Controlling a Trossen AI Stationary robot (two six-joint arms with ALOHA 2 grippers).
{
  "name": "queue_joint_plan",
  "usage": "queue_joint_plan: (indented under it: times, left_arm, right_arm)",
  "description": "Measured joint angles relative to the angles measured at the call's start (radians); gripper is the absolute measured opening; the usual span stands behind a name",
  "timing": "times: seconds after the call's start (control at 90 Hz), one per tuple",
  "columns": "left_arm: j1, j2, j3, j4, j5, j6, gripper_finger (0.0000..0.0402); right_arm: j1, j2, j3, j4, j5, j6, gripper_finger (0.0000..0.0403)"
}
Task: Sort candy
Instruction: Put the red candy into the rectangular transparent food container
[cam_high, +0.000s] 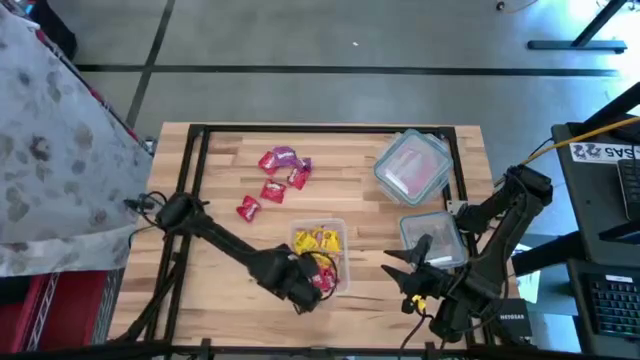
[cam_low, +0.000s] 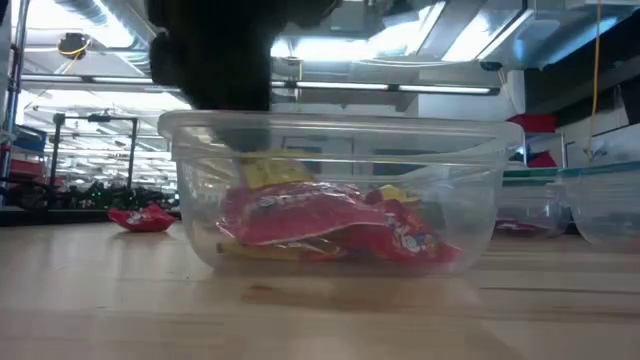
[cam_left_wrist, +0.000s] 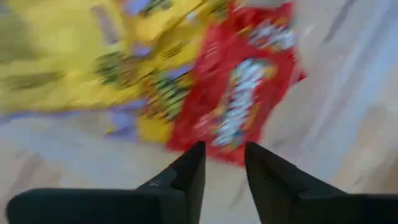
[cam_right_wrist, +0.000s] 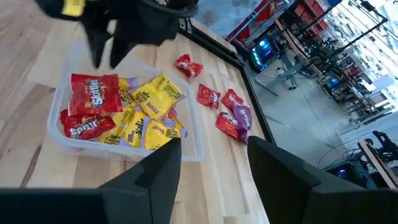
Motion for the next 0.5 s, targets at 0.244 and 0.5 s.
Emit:
queue_joint_plan:
  times: [0.244, 0.5]
  left_arm:
    - [0.012, -0.060, 0.056, -0.541, -0.308, -0.239, 0.0094]
    - [0.150, -0.155, -0.187, -0.521, -0.270, -0.338, 0.0129]
  right_arm:
    - [0.000, 0.000, 0.000, -0.008, 0.000, 0.000, 0.0172]
    - [0.000, 0.000, 0.000, -0.001, -0.028, 0.000, 0.0172]
